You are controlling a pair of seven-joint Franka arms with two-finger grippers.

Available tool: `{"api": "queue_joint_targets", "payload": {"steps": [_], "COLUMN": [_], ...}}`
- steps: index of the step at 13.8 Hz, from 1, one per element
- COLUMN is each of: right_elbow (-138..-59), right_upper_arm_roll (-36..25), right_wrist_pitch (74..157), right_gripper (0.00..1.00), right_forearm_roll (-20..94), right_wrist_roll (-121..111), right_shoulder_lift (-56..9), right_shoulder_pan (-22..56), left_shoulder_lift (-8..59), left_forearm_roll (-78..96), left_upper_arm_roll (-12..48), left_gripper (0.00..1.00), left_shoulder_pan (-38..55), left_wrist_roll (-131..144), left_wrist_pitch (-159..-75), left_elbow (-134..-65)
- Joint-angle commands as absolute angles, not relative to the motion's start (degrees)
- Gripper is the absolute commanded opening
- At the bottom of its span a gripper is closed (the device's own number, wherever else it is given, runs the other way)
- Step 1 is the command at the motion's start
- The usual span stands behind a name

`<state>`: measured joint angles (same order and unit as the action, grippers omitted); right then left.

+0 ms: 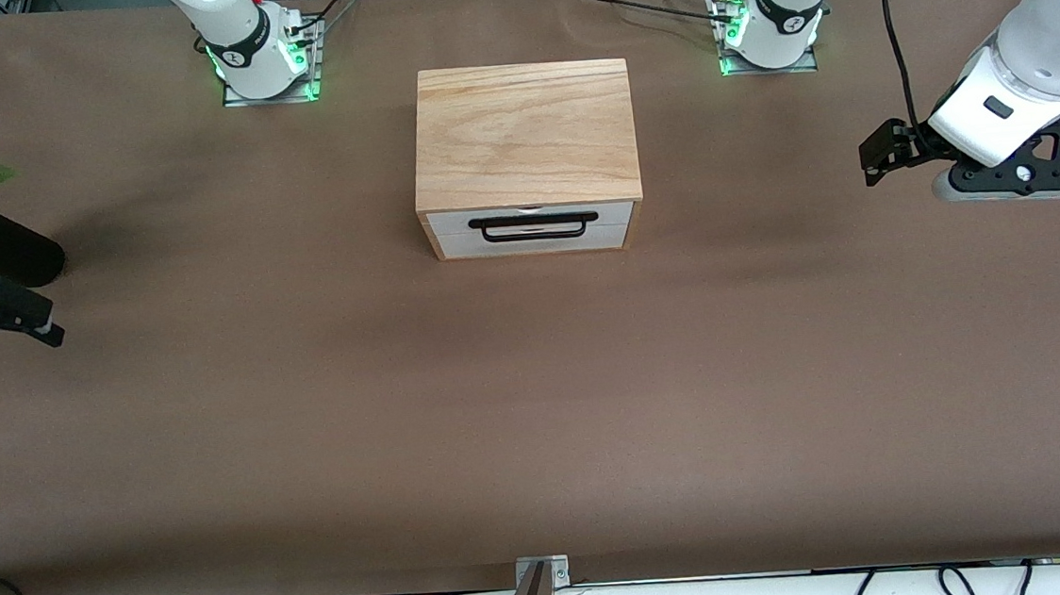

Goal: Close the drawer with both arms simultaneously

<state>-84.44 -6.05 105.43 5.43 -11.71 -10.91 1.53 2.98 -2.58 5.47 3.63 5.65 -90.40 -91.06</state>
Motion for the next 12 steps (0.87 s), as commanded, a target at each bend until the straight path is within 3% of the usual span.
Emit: {"api": "queue_joint_targets", "payload": {"steps": [1, 12], "right_elbow": [-87.5, -85.4], "right_upper_arm_roll": [-4.0, -4.0], "right_wrist_pitch": [101.7, 99.5], "right_gripper": [1.0, 1.0], "right_forearm_roll": [3.5, -1.4], "right_wrist_roll": [-10.9, -10.3], "right_shoulder_lift": [-7.1, -9.4], "right_shoulder_pan": [-0.2, 2.1], "left_shoulder_lift": [2.3, 2.5], "left_forearm_roll": [-2.1, -2.1], "left_upper_arm_roll": [5.4, 5.4], "left_gripper": [1.0, 1.0], "left_shoulder_pan": [3.6, 3.8], "left_wrist_roll": [4.4, 4.5], "left_wrist_pitch": [-89.0, -89.0], "left_elbow": [-90.9, -90.1]}}
